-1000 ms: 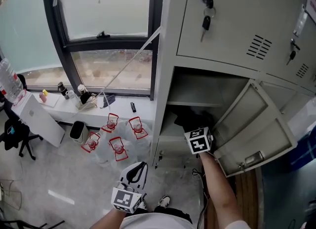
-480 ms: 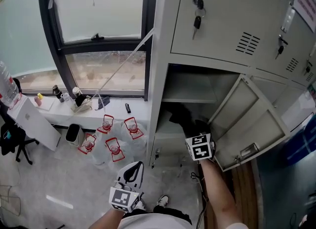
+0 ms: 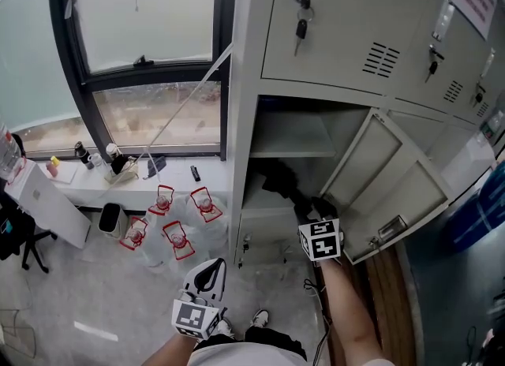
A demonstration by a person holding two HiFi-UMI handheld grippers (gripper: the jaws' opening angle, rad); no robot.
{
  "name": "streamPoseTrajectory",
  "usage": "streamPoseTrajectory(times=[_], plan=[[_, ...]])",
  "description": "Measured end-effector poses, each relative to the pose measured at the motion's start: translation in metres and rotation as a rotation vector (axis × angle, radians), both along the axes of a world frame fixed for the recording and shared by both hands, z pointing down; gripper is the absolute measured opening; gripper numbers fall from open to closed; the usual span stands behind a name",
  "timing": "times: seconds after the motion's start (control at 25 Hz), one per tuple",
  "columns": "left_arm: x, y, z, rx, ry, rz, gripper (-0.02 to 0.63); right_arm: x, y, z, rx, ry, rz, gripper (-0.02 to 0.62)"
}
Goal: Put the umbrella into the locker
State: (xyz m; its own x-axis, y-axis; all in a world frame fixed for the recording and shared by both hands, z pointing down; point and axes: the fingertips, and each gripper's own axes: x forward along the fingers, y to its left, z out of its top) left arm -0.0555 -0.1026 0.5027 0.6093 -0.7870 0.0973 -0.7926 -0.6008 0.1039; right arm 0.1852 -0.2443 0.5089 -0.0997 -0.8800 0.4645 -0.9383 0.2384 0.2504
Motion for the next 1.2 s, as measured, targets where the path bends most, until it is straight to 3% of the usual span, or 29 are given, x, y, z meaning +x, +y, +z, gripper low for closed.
streamPoseTrajectory(times=[0.08,0.2,0.32,0.84,1.2], plan=[[0.0,0.0,-0.001,0.0,0.004,0.006,0.021,0.002,0.003,-0.002,0.005,-0.014,0.011,0.189],[-0.002,-0.001,-0.005,0.011,0.005,0.004,0.021,0.002,0.011,-0.011,0.041,-0.047,0.019,0.068],[-0.007,-0.004,-0.006,0.012,0.005,-0.005,0.021,0.003,0.019,-0.021,0.074,-0.076,0.019,0.027],[-0.014,-0.015,-0.015,0.033,0.011,-0.071,0.021,0.004,0.053,-0.084,0.232,-0.166,-0.055,0.018],[-0.017,-0.025,-0.024,0.055,-0.006,-0.127,0.021,-0.003,0.079,-0.126,0.36,-0.25,-0.166,0.017]])
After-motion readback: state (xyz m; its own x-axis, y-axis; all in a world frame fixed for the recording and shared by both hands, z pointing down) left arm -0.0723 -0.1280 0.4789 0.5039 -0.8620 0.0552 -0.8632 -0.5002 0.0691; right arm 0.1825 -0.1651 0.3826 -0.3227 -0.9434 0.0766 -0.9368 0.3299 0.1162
